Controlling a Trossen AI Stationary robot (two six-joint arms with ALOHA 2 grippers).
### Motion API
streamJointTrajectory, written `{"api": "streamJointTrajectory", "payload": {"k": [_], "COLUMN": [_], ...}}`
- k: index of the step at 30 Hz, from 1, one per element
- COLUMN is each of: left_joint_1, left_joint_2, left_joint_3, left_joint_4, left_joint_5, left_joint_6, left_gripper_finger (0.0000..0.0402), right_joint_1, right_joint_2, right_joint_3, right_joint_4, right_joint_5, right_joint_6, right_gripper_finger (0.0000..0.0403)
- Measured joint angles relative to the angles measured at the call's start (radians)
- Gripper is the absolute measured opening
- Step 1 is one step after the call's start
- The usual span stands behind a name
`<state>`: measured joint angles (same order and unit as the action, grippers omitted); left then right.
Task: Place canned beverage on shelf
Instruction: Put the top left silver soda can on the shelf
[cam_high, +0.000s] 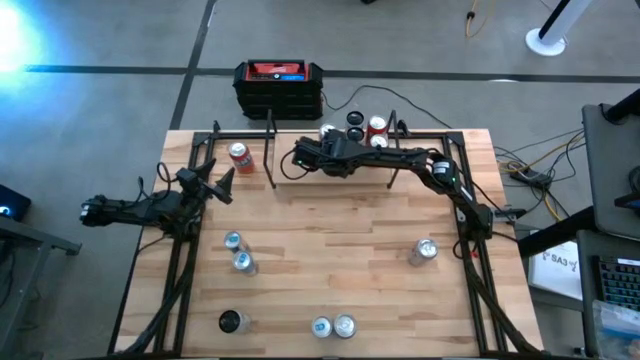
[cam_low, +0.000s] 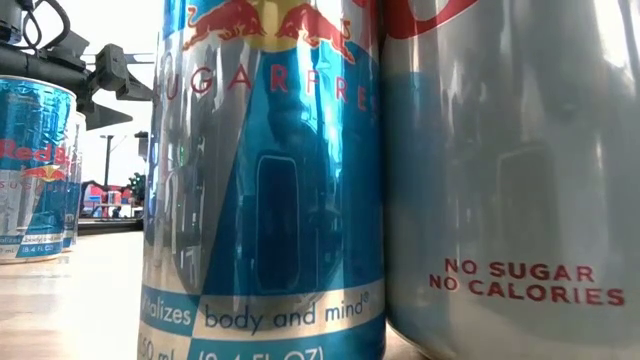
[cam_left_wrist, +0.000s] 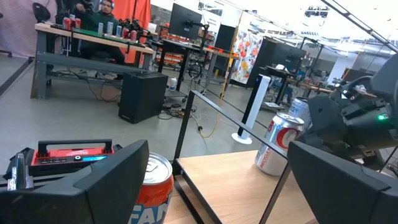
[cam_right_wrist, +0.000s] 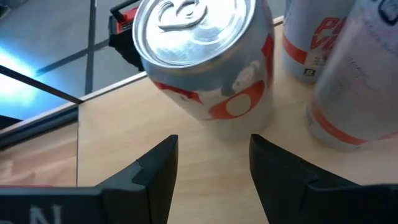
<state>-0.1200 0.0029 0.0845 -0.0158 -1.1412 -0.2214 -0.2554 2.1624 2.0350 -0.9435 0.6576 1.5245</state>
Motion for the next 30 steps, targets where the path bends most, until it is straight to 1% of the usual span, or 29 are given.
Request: {"api": "streamJointTrajectory", "payload": {"k": [12,30], "left_joint_1": [0.000,0.000], "left_joint_2": [0.000,0.000], "left_joint_3": [0.000,0.000], "left_joint_4": [0.000,0.000], "left_joint_5": [0.000,0.000], "left_joint_6": [0.000,0.000], "left_gripper_finger": [0.0368,0.0368], "right_joint_1": [-0.005,-0.029], "right_joint_2": [0.052,0.054], "right_joint_3": [-0.001,-0.001], "right_joint_4": [0.026,0.073], "right_joint_5": [-0.001,-0.001], "right_joint_6": [-0.005,-0.010], "right_gripper_finger": [0.0180,0.0180]}}
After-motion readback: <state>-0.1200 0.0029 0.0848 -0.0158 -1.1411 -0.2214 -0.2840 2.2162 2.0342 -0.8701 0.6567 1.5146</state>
